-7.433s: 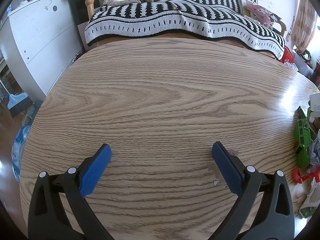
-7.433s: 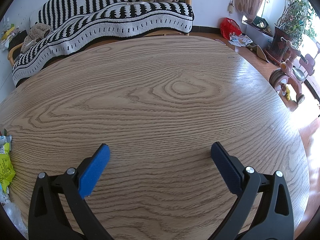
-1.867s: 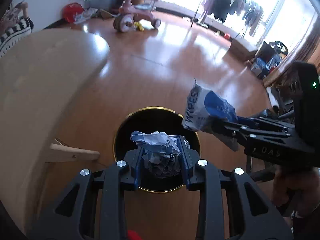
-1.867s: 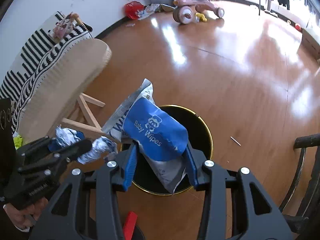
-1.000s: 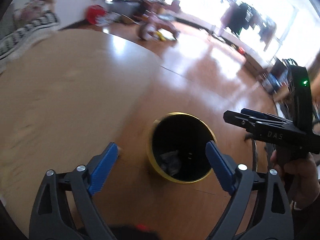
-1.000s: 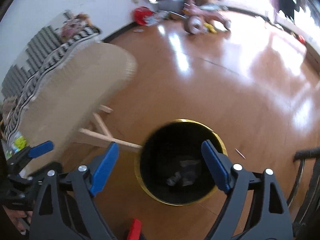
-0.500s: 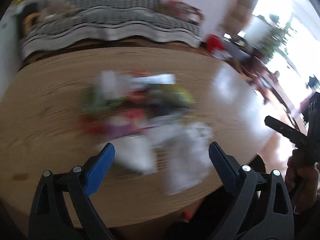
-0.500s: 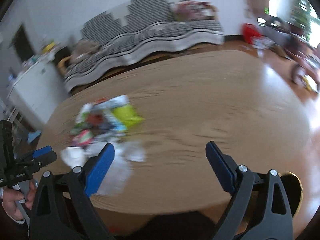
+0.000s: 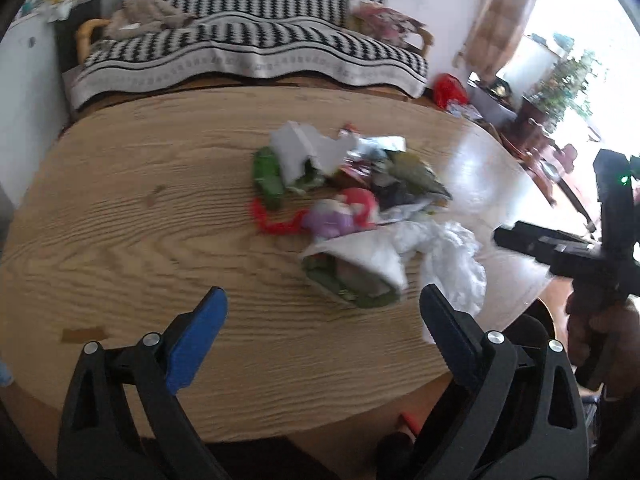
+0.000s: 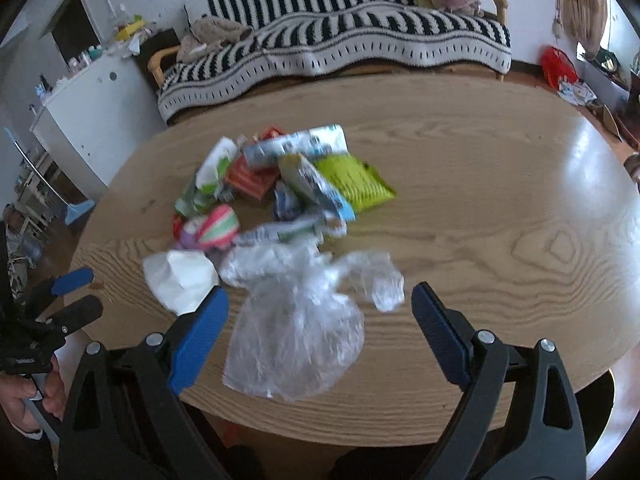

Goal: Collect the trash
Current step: 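Bring both tools back to the trash pile on the table, then grasp the white paper-wrapped item with the left tool while the right tool grasps the clear plastic bag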

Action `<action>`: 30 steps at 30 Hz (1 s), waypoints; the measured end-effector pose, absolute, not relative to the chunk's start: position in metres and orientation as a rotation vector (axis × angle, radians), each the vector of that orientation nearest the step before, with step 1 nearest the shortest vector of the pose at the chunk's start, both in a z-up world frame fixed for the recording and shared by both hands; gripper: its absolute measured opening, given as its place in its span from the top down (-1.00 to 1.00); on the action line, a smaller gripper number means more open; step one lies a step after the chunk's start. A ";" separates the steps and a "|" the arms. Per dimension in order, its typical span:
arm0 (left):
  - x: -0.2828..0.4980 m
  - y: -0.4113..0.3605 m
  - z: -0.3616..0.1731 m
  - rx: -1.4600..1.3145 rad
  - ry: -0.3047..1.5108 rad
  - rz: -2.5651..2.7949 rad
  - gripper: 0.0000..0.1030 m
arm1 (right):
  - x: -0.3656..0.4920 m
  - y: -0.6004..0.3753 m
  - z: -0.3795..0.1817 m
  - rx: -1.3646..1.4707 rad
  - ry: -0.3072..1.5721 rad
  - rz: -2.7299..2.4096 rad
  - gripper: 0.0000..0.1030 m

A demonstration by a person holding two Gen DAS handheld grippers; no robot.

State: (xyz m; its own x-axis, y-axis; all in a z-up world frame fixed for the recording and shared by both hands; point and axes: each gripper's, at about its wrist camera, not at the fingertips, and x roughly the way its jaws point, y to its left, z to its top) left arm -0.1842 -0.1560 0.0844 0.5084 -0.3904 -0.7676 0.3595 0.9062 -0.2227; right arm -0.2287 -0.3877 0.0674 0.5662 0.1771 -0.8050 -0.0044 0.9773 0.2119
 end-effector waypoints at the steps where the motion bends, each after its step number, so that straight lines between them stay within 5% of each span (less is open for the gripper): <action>1: -0.182 -0.162 0.081 -0.041 0.933 -0.471 -0.82 | -0.229 -0.389 0.063 0.192 0.973 0.106 -0.73; 11: -0.140 -0.204 0.036 0.002 0.957 -0.483 -0.82 | -0.215 -0.381 0.014 0.152 1.035 0.118 -0.70; 16: -0.132 -0.203 0.021 -0.046 0.992 -0.474 -0.77 | -0.212 -0.369 0.005 0.084 1.039 0.127 -0.19; 18: -0.134 -0.202 0.020 -0.046 0.984 -0.473 -0.56 | -0.214 -0.368 0.005 0.069 1.036 0.136 0.49; 21: -0.139 -0.200 0.022 -0.042 0.989 -0.454 -0.50 | -0.219 -0.371 0.008 0.094 1.024 0.151 0.74; 30: -0.149 -0.187 0.039 -0.036 0.986 -0.415 -0.48 | -0.240 -0.383 0.034 0.121 0.958 0.141 0.77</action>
State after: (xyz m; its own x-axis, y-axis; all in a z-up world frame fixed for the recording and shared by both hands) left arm -0.1491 -0.1873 0.0390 0.4802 -0.3563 -0.8015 0.3244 0.9211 -0.2151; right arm -0.2396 -0.3829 0.0339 0.5673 0.1731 -0.8052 -0.0659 0.9841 0.1651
